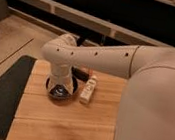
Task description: Place the eraser on the white sponge
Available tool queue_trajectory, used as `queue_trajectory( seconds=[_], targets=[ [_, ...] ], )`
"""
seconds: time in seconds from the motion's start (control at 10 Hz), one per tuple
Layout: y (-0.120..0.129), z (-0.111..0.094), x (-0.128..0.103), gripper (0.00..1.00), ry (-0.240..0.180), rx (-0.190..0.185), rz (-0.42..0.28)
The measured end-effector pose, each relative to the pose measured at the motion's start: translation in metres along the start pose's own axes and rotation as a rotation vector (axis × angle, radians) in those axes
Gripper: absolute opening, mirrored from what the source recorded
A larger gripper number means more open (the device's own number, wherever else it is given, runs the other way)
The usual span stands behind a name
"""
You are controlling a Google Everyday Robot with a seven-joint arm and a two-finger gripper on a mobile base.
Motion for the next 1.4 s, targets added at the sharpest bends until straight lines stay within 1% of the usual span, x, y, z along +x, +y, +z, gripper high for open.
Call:
queue_trajectory(
  seconds=[0.4,0.5,0.7,0.8,0.9,1.0,1.1,1.2,1.3,1.4],
  targets=[
    [0.000,0.000,0.000,0.65,-0.002,0.002,-0.002],
    [0.003,-0.002,0.000,0.65,-0.007,0.006,-0.018],
    [0.028,-0.004,0.007,0.65,-0.015,0.028,-0.181],
    [0.035,-0.005,0.011,0.65,-0.011,0.036,-0.257],
    [0.039,-0.006,0.016,0.65,-0.001,0.043,-0.360],
    [0.043,-0.009,0.022,0.65,0.017,0.036,-0.480],
    [0.043,-0.011,0.026,0.65,0.030,0.026,-0.559],
    [0.043,-0.015,0.029,0.65,0.037,0.001,-0.656],
    [0.035,-0.026,0.024,0.65,0.011,-0.044,-0.750],
    [0.026,-0.033,0.020,0.65,-0.011,-0.065,-0.796]
  ],
)
